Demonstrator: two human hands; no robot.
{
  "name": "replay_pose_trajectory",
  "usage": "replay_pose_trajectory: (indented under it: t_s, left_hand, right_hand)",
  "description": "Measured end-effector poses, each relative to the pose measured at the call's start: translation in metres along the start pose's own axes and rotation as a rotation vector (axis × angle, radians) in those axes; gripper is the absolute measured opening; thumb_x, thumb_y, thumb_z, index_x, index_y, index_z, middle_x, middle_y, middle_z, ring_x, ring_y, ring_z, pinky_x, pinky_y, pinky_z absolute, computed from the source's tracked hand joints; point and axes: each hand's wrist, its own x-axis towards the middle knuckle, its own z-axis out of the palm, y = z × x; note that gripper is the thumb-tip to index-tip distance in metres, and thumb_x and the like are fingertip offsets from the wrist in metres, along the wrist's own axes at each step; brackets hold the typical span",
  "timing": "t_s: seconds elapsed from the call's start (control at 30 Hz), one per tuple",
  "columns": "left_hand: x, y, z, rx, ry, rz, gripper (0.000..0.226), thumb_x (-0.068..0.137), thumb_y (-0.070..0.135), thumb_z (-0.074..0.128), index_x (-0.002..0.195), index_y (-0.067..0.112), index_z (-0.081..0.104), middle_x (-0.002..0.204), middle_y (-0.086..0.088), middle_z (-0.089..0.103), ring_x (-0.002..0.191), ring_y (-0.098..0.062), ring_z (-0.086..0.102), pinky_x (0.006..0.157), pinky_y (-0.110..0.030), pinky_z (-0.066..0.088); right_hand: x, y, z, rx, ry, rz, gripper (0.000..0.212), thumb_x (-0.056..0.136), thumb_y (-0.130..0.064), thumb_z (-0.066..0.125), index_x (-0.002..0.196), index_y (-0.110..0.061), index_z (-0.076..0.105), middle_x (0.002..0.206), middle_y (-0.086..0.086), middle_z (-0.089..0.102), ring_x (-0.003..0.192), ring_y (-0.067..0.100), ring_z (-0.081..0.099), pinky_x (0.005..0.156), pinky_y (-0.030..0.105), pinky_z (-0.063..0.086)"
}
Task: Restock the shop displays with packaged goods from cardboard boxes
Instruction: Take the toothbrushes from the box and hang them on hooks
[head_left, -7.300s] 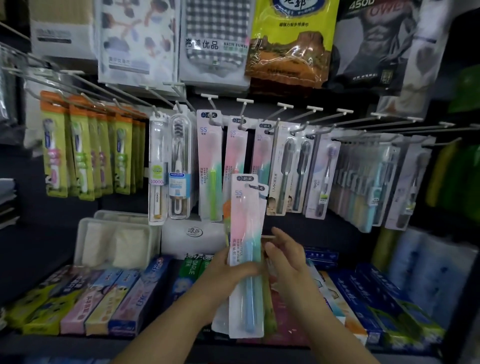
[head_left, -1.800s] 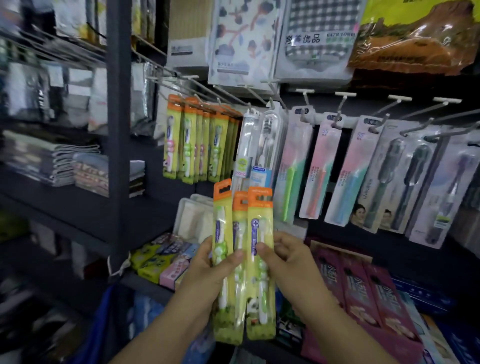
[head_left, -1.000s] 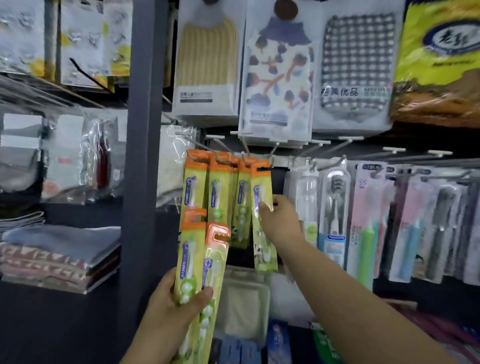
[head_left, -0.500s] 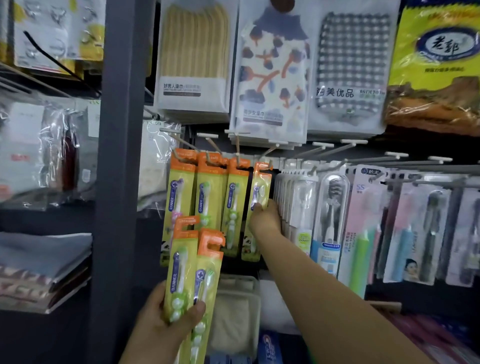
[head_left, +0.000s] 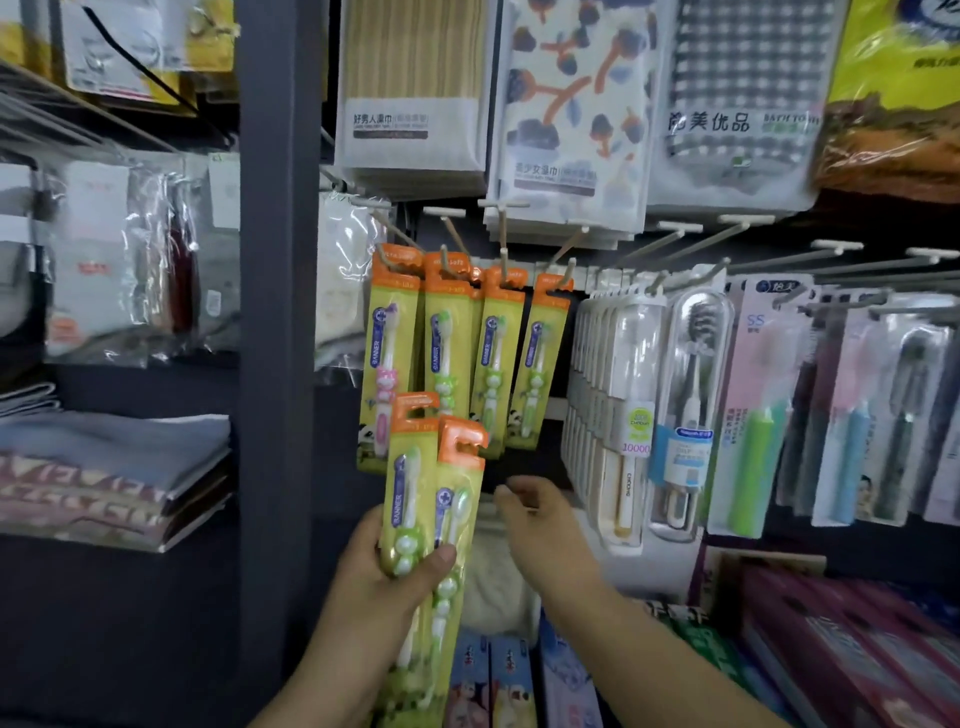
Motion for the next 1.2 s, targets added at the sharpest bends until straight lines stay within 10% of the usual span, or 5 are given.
replay_pose_trajectory:
  t_s: [0.23, 0.7, 1.03, 1.2]
  left_hand:
    - [-0.010, 0.006, 0.015, -0.082, -0.025, 0.022, 0.033, 0.083, 0.012, 0.069, 0.109, 0.030, 0.059, 0.090, 0.008, 0.074, 0.081, -0.007, 0.071, 0.058, -0.015, 0.052]
    - [-0.015, 0.007, 0.007, -0.096, 0.008, 0.072, 0.035, 0.081, 0.011, 0.072, 0.108, 0.030, 0.061, 0.094, 0.007, 0.074, 0.088, -0.014, 0.071, 0.075, -0.030, 0.054]
    - [-0.003, -0.005, -0.011, -0.060, 0.057, 0.077, 0.038, 0.072, 0.002, 0.080, 0.097, 0.027, 0.065, 0.084, -0.006, 0.073, 0.087, -0.037, 0.068, 0.087, -0.054, 0.052]
    - [-0.001, -0.002, -0.016, -0.077, 0.063, 0.090, 0.045, 0.065, 0.008, 0.082, 0.100, 0.029, 0.063, 0.085, -0.004, 0.074, 0.088, -0.039, 0.067, 0.088, -0.055, 0.050]
  right_hand:
    - [-0.047, -0.009, -0.010, 0.098, -0.226, -0.120, 0.010, 0.092, -0.037, 0.058, 0.086, -0.031, 0.062, 0.085, -0.014, 0.066, 0.082, -0.004, 0.062, 0.083, 0.020, 0.051]
    - [-0.045, -0.016, -0.022, 0.065, -0.075, -0.134, 0.017, 0.097, -0.029, 0.053, 0.097, -0.013, 0.059, 0.100, 0.019, 0.067, 0.093, 0.033, 0.064, 0.081, 0.040, 0.051]
    - [0.036, -0.095, -0.049, -0.104, 0.137, -0.172, 0.042, 0.103, -0.020, 0.036, 0.143, -0.009, 0.030, 0.135, 0.013, 0.049, 0.112, 0.028, 0.050, 0.086, 0.031, 0.037]
    - [0.062, -0.107, -0.042, 0.018, 0.238, -0.094, 0.036, 0.103, -0.017, 0.034, 0.136, -0.004, 0.035, 0.131, 0.018, 0.053, 0.115, 0.032, 0.054, 0.092, 0.035, 0.043]
